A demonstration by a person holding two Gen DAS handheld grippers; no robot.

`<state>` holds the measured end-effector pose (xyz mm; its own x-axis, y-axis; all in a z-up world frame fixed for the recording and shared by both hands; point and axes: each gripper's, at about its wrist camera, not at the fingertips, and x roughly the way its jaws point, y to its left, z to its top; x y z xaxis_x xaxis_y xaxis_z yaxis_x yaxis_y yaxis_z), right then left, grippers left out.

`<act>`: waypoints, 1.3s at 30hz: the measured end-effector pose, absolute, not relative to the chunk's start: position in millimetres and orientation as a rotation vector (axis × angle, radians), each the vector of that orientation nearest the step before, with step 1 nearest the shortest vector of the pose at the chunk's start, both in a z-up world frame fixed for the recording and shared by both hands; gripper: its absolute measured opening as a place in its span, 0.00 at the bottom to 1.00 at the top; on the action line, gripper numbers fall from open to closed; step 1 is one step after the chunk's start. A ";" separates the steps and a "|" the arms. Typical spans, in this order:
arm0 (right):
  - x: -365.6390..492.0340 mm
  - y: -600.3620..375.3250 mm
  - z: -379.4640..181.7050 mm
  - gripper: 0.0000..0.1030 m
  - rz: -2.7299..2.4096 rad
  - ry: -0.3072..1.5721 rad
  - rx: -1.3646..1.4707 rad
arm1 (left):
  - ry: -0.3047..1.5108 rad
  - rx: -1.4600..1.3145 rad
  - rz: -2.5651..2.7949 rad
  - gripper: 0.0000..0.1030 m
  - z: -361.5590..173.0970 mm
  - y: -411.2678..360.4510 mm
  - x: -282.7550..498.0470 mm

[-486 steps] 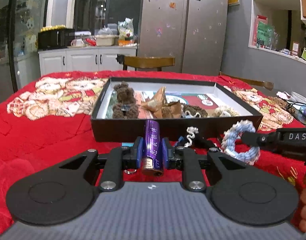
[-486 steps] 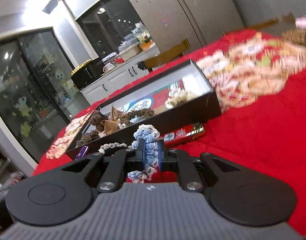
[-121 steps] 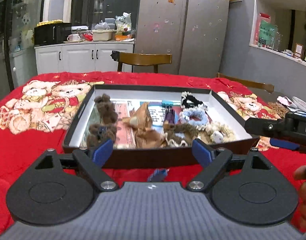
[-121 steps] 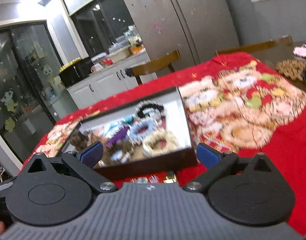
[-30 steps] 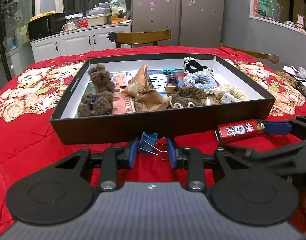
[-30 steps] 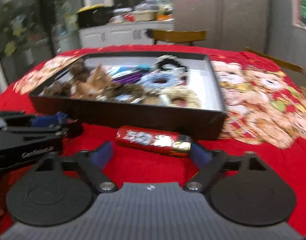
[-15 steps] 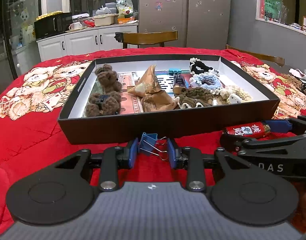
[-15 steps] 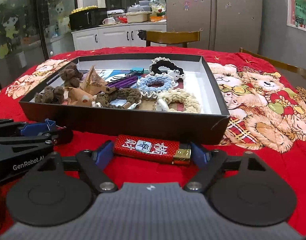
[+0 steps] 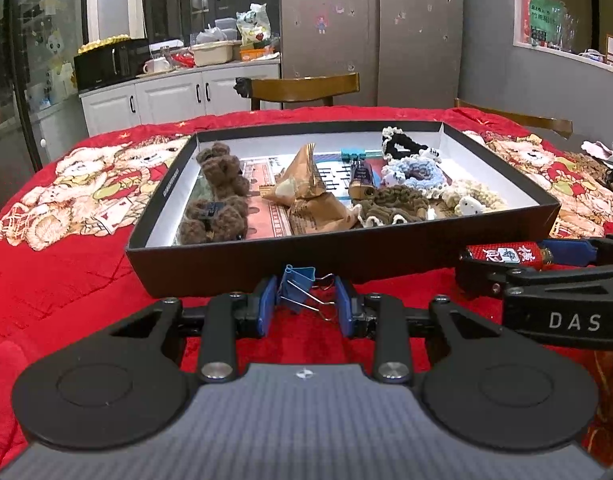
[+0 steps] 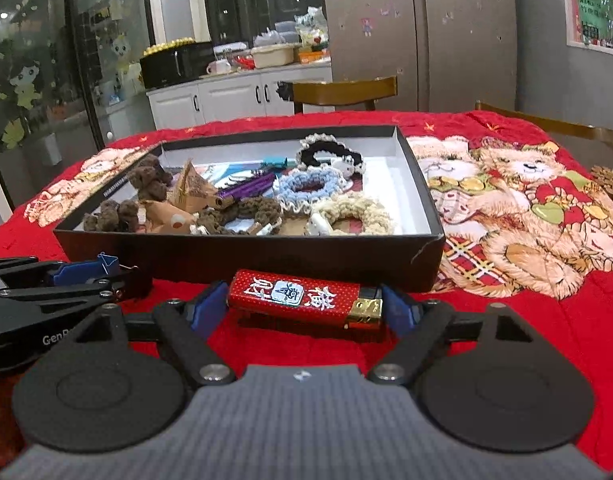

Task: Organize objects
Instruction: 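Grasp the red lighter with the right gripper, then carry the binder clip and red lighter with both grippers over the box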

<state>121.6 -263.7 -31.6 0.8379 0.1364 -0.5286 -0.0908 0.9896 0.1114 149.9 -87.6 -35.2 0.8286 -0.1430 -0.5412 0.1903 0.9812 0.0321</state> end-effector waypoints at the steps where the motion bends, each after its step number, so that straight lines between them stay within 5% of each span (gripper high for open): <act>1: 120.3 -263.7 -30.7 0.79 0.123 0.554 0.083 | 0.562 0.088 -0.175 0.36 -34.7 -87.9 149.0; 23: 105.2 -269.6 22.9 0.79 0.221 0.383 0.173 | 0.442 0.042 -0.169 0.36 -1.6 -72.5 136.6; 39: 225.5 -268.4 62.2 0.79 0.192 0.557 0.277 | 0.543 -0.092 -0.128 0.36 53.6 -54.8 248.9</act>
